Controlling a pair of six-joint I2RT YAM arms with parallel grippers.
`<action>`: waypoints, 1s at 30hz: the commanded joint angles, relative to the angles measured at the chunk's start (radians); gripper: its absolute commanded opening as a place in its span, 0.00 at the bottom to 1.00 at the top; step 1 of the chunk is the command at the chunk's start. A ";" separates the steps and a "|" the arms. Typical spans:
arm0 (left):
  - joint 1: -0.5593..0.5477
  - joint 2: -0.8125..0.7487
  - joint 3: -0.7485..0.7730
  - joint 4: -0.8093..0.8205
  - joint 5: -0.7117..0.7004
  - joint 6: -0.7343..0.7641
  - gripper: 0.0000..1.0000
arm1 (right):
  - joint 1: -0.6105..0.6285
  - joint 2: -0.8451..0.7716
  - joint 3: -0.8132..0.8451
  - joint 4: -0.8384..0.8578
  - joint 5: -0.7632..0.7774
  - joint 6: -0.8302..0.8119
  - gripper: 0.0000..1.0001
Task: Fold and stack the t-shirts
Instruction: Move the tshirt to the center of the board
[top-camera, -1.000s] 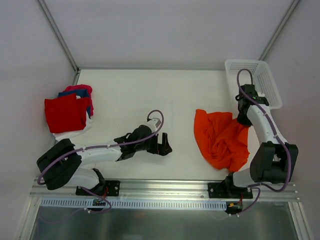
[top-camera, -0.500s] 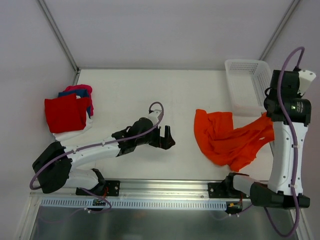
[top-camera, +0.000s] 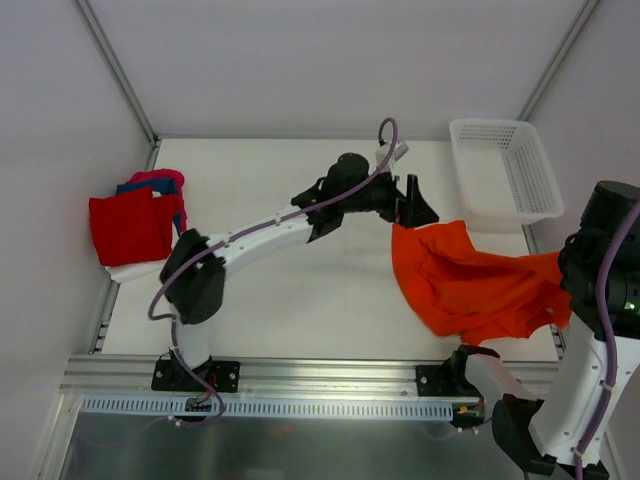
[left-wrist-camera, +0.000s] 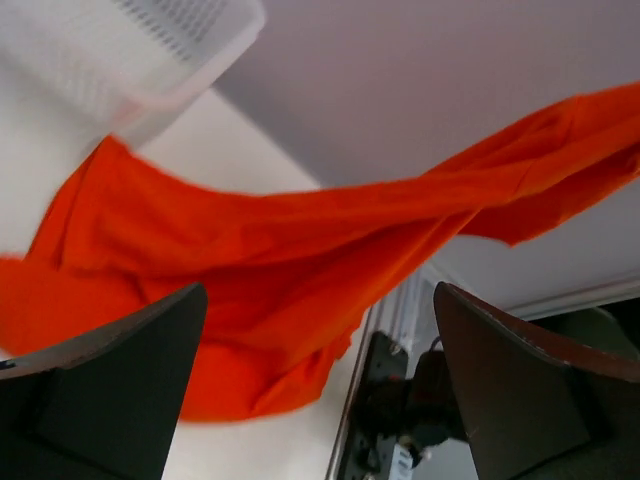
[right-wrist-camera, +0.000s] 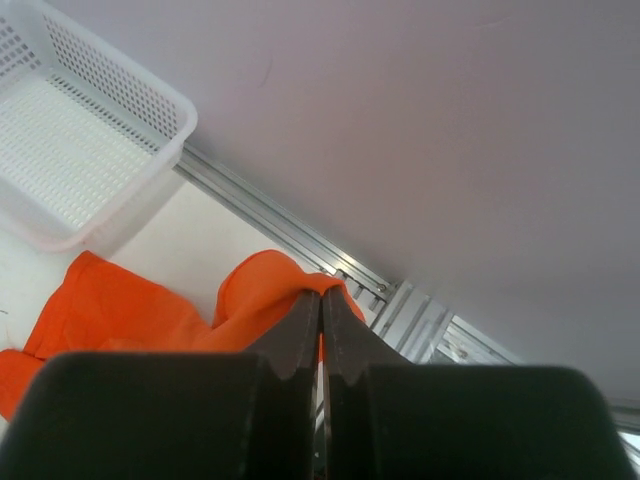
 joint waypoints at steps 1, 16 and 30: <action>0.092 0.248 0.170 0.278 0.390 -0.310 0.99 | -0.013 -0.022 0.010 -0.094 0.062 -0.024 0.01; 0.097 0.580 0.081 0.783 0.570 -0.874 0.99 | -0.016 -0.036 -0.051 -0.072 0.024 -0.023 0.01; -0.057 0.469 0.297 -0.013 0.403 -0.327 0.99 | -0.016 -0.068 -0.211 -0.009 0.003 -0.023 0.01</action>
